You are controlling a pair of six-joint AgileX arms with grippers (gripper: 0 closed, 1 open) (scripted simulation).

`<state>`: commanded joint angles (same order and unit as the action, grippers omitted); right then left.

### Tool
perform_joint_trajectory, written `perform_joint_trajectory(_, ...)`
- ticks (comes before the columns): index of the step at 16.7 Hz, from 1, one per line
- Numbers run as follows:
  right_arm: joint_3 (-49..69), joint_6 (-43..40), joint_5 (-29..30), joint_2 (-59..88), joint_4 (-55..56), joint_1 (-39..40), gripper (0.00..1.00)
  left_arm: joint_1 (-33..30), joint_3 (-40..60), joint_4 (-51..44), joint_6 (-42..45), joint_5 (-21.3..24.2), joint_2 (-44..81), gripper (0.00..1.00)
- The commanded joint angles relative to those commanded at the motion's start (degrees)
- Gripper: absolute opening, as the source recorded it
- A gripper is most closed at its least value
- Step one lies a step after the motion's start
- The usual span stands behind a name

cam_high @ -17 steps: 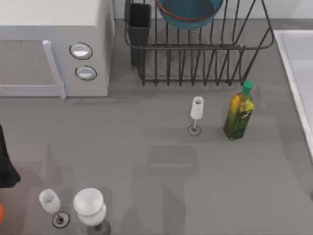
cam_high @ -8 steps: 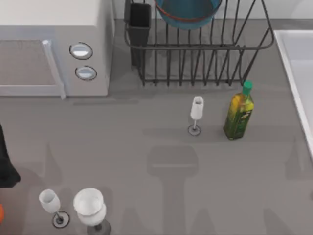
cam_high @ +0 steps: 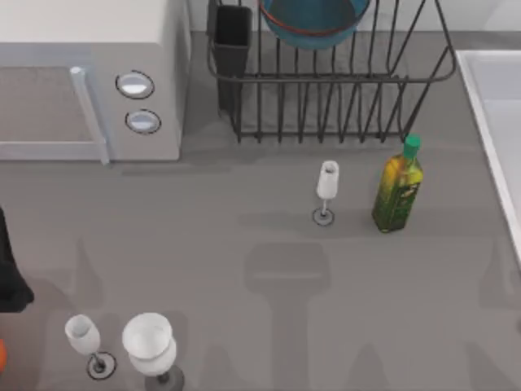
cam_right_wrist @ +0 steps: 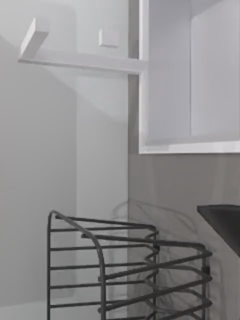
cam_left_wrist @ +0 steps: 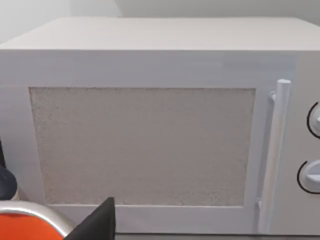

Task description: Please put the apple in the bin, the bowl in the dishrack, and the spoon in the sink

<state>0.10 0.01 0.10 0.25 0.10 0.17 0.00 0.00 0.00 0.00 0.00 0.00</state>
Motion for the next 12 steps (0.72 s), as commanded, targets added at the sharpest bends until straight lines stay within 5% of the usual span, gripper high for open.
perform_joint_trajectory(6, 7.0, -9.1, 0.0, 9.2, -8.2, -1.2, 1.00, 0.0, 0.0, 0.0, 0.0, 0.0, 0.0, 1.00)
perform_joint_trajectory(12, 24.1, -36.8, -0.1, 37.7, -28.7, -4.1, 1.00, 0.0, 0.0, 0.0, 0.0, 0.0, 0.0, 1.00)
